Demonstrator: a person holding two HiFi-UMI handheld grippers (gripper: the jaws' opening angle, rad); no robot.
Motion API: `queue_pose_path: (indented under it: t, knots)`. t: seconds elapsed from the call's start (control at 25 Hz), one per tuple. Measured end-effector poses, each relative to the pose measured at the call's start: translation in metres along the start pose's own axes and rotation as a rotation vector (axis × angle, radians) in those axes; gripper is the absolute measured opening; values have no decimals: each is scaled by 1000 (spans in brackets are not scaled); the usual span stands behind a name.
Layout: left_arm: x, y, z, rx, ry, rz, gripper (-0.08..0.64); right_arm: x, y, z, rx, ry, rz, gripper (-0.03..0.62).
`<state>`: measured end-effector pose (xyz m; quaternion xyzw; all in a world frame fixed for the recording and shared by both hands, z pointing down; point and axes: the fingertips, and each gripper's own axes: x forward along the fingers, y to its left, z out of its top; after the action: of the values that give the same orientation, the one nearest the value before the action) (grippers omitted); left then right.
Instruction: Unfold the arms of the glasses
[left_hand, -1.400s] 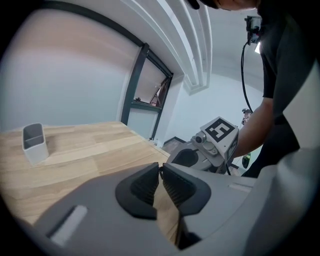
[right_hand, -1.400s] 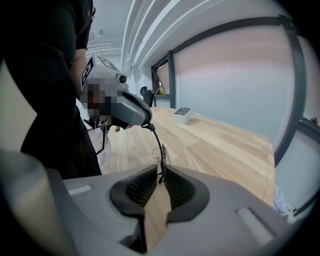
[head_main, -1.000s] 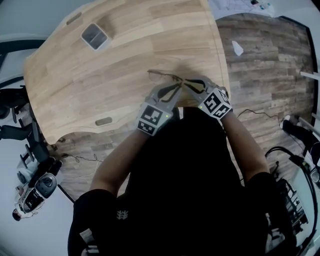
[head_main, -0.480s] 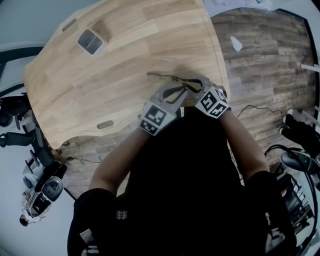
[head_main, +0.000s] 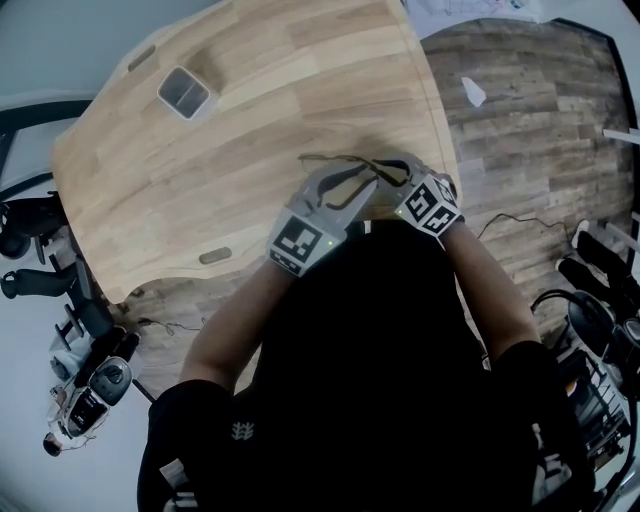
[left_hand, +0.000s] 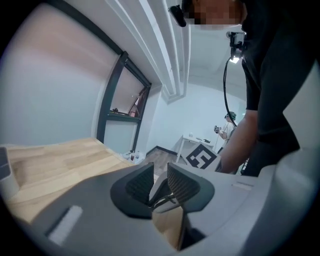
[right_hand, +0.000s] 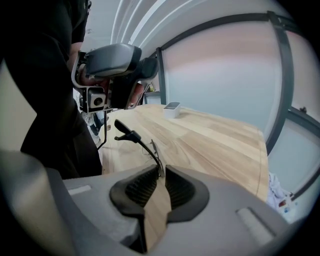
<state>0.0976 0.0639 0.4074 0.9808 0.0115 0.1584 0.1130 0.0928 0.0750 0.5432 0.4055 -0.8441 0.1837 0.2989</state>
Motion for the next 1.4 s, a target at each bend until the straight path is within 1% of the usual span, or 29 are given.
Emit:
queue_pose_path:
  t: [0.12, 0.28, 0.4, 0.48, 0.6, 0.68, 0.76, 0.88, 0.96, 1.12, 1.24, 1.4]
  knots:
    - [-12, 29, 3, 0, -3, 103, 94, 4, -6, 0, 6, -3, 2, 40]
    - [-34, 68, -12, -23, 51, 239, 91, 11, -21, 5, -2, -15, 4, 40]
    - [-48, 83, -24, -28, 95, 303, 91, 16, -41, 10, -16, -7, -8, 40]
    - [-55, 86, -30, -3, 123, 323, 91, 21, -57, 15, -26, -7, -28, 40]
    - [-59, 84, -38, 41, 163, 316, 91, 28, -73, 22, -29, -12, -70, 40]
    - [-60, 83, -45, 55, 189, 307, 91, 32, -76, 22, -18, -2, -84, 40]
    - [-57, 83, -55, 52, 212, 294, 91, 33, -72, 16, 2, 11, -90, 40]
    - [-48, 87, -70, 17, 240, 248, 91, 26, -65, 2, 46, 25, -104, 40]
    - [-41, 91, -80, 5, 258, 225, 92, 18, -62, -3, 64, 13, -131, 40]
    - [-19, 99, -100, 33, 313, 178, 94, -1, -59, -2, 48, -41, -199, 40]
    - [-2, 104, -120, 59, 368, 137, 98, -4, -57, -5, 56, -51, -216, 40]
    - [9, 111, -143, 78, 438, 111, 98, -5, -57, -7, 90, -59, -240, 40]
